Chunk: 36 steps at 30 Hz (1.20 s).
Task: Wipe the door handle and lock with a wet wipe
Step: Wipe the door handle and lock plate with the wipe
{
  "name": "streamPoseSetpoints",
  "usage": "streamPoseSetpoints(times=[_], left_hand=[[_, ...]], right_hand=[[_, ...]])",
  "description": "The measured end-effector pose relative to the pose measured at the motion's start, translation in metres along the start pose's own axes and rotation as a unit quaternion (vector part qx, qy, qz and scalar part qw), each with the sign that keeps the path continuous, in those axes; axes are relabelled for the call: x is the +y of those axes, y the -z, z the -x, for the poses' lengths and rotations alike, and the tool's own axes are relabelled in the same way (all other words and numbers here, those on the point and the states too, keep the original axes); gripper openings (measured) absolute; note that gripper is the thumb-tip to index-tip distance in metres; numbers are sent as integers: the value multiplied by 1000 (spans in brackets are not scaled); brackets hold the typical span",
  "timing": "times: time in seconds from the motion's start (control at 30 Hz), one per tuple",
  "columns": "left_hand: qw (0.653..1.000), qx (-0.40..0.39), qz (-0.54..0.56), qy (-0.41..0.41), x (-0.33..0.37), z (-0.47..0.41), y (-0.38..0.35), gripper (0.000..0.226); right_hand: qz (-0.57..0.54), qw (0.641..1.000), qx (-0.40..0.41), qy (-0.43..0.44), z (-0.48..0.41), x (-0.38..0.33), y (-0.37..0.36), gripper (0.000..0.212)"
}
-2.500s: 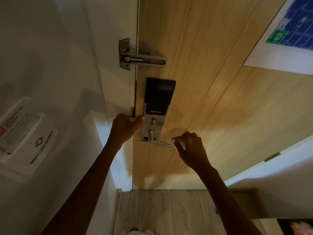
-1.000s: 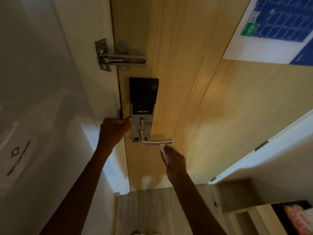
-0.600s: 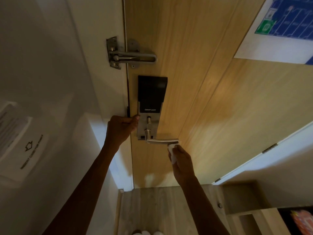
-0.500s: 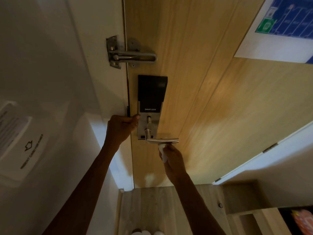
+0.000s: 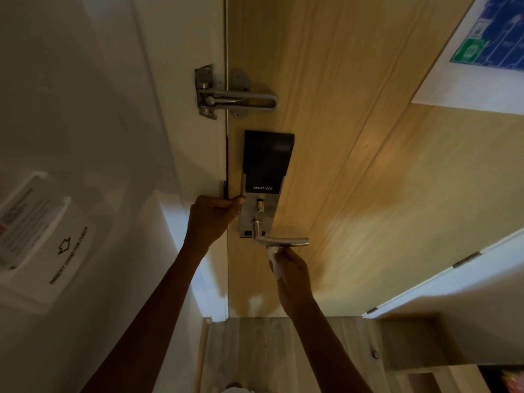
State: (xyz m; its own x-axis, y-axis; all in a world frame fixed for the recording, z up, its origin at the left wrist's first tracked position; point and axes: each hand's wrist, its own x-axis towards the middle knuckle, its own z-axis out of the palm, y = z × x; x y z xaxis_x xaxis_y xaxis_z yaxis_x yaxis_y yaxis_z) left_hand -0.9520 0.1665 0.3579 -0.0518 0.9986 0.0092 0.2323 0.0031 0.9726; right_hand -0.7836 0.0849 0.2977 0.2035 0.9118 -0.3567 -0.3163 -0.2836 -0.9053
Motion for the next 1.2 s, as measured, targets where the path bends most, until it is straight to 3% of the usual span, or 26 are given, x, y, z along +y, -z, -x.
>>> streamPoseSetpoints(times=[0.17, 0.27, 0.33, 0.4, 0.47, 0.53, 0.63, 0.7, 0.83, 0.9, 1.0, 1.1, 1.17, 1.2], left_hand=[[1000, -12, 3, -1, -3, -4, 3, 20], [1000, -11, 0, 2, 0, -3, 3, 13], [1000, -22, 10, -3, -1, -4, 5, 7], [1000, -26, 16, -9, -4, -5, 7, 8], [1000, -19, 10, -4, -3, -6, 7, 11], [1000, -23, 10, -1, -4, -8, 7, 15], [1000, -25, 0, -9, -6, -7, 7, 18], [1000, -26, 6, -12, -8, -7, 7, 19], [999, -25, 2, -20, -7, -7, 6, 21], [1000, -19, -6, -22, -7, -7, 6, 21], [1000, -14, -5, -19, -8, -6, 5, 21], [1000, -13, -5, -26, -7, -6, 5, 21], [1000, -12, -5, -26, -6, -7, 5, 21], [1000, -13, -6, -22, -6, -8, 5, 21]], right_hand=[[89, 995, -45, 10, 7, -4, -5, 12], [111, 993, 14, 33, 19, -9, 14, 25], [110, 986, 66, 111, 27, -16, 22, 26], [197, 945, 119, 234, 26, -24, 16, 11], [297, 878, 124, 354, 18, -28, 3, 15], [391, 807, 58, 440, 6, -23, -5, 21], [512, 697, -22, 501, -11, -11, -8, 20], [546, 665, -55, 507, -13, -7, -7, 18], [574, 657, -73, 483, -16, -6, 6, 31], [592, 636, -69, 491, -17, -8, 18, 29], [575, 659, -34, 484, -7, -7, 40, 26], [475, 783, 63, 396, 4, -11, 49, 16], [391, 835, 127, 366, 9, -6, 46, 14], [331, 878, 137, 318, 12, -2, 43, 14]])
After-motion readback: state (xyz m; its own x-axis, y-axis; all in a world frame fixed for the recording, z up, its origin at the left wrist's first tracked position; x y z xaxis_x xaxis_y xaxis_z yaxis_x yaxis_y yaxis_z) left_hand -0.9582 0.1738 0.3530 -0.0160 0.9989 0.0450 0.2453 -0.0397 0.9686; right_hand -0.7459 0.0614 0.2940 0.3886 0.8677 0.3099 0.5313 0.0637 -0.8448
